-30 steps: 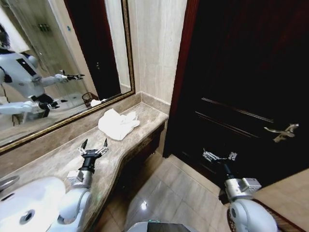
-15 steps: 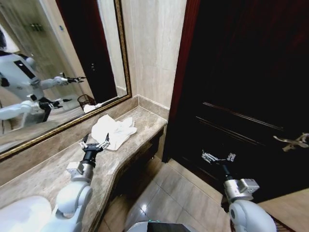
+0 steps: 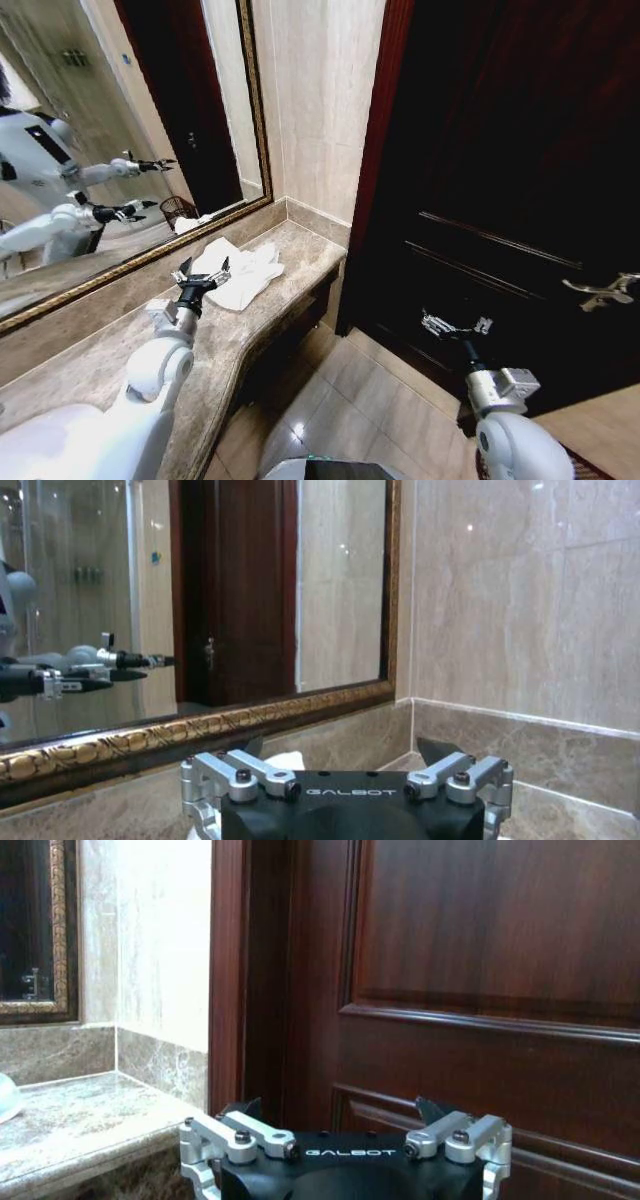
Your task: Discard the used towel into the hamper.
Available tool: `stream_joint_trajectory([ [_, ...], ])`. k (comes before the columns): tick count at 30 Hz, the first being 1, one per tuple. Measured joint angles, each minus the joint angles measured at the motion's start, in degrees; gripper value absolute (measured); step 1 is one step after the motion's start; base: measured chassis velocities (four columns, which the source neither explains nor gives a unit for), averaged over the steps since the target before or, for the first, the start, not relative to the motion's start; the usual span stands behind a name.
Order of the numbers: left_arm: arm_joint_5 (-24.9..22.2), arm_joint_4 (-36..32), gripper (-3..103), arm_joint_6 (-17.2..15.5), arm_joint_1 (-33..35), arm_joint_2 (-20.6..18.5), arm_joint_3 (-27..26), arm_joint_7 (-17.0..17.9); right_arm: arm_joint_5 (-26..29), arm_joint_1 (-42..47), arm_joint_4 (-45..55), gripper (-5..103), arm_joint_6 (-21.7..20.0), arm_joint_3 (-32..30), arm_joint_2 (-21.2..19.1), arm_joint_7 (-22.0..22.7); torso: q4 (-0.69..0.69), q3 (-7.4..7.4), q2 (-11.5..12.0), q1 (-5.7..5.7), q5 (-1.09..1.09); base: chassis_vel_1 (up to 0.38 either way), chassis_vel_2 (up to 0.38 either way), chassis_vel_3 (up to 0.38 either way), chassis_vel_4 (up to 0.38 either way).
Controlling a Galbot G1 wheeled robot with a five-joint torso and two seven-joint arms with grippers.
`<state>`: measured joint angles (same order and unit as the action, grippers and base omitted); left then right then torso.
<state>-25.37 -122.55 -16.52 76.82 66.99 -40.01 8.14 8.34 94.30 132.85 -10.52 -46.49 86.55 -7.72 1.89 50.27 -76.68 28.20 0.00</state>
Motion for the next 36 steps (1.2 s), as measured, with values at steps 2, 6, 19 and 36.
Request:
stream_joint_trajectory([
  [2, 0.00, 0.01, 100, -0.11, 0.06, 0.00, 0.09, 0.03, -0.03, 0.02, -0.13, 100, 0.02, 0.00, 0.03, 0.00, 0.00, 0.16, -0.29, 0.13, 0.00, 0.000, 0.000, 0.000, 0.000],
  [6, -9.09, -1.48, 100, -10.63, -0.74, -3.98, 2.04, 3.43, -0.51, -0.77, -1.28, 100, 0.03, 0.63, 0.42, 0.09, 0.01, 1.15, -2.24, 1.06, 0.00, 0.000, 0.000, 0.000, 0.000],
  [19, -24.94, 12.44, 100, -25.64, -23.98, -9.97, 18.99, 25.98, -3.50, 0.68, -2.37, 100, 0.52, 0.83, 1.47, 1.20, -0.02, 1.21, -2.39, 1.20, 0.00, 0.000, 0.000, 0.000, 0.000],
  [36, -26.76, 22.38, 100, -25.83, -29.39, -5.62, 24.25, 29.37, -4.08, 1.71, -1.91, 100, 0.89, 0.14, 0.99, 3.92, 0.00, 1.09, -2.18, 1.07, 0.01, 0.000, 0.000, 0.000, 0.000],
])
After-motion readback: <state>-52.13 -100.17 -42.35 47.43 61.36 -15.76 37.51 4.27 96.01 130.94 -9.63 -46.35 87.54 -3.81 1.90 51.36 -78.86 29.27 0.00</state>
